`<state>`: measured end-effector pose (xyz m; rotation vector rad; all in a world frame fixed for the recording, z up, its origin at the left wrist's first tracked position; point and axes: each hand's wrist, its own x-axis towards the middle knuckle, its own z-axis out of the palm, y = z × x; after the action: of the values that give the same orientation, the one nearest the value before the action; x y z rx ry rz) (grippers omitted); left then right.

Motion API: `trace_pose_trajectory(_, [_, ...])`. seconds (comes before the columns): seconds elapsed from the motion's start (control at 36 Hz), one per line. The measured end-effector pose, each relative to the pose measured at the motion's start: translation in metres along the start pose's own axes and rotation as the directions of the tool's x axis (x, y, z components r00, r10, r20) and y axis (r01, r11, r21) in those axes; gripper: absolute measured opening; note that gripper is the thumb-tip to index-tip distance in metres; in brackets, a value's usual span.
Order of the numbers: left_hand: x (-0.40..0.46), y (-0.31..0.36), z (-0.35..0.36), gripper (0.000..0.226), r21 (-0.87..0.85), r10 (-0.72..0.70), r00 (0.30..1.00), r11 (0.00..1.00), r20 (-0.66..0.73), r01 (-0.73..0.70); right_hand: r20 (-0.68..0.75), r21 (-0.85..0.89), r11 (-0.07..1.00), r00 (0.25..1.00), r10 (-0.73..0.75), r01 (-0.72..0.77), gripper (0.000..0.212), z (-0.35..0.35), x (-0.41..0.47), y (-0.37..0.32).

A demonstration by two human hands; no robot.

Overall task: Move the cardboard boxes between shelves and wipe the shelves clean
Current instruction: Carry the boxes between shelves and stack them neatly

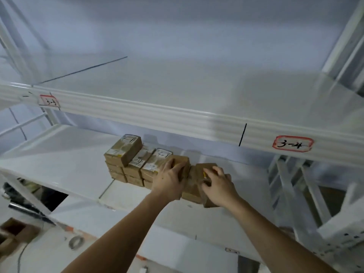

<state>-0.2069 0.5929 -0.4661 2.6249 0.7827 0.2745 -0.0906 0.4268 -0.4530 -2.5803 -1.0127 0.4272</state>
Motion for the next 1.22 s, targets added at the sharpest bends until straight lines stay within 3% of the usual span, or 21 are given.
trace_pose_trajectory(0.22, [0.048,-0.011,0.015,0.050,0.014,0.052,0.993,0.998,0.106,-0.054,-0.077,0.033,0.975,0.972,0.221,-0.220,0.058,0.031,0.047,-0.026])
trace_pose_trajectory(0.42, [0.066,-0.015,0.027,0.051,0.058,0.106,0.971,0.991,0.213,-0.121,-0.152,0.063,0.946,0.934,0.323,-0.317,0.060,0.057,0.069,-0.041])
trace_pose_trajectory(0.69, [0.079,-0.027,0.041,0.063,0.130,0.132,0.951,0.976,0.281,-0.174,-0.218,0.217,0.938,0.924,0.315,-0.269,0.046,0.074,0.076,-0.039])
trace_pose_trajectory(0.92, [0.080,-0.025,0.031,0.058,0.104,0.170,0.937,0.972,0.305,-0.210,-0.229,0.320,0.918,0.921,0.314,-0.234,0.051,0.075,0.076,-0.027])
trace_pose_trajectory(1.06, [0.078,-0.030,0.011,0.044,0.022,0.299,0.928,0.950,0.222,-0.312,-0.204,0.300,0.918,0.923,0.327,-0.259,0.058,0.063,0.065,-0.025])
trace_pose_trajectory(1.22, [0.069,-0.029,-0.020,0.044,0.000,0.439,0.873,0.894,0.213,-0.449,-0.239,0.258,0.936,0.923,0.300,-0.238,0.053,0.035,0.021,-0.021])
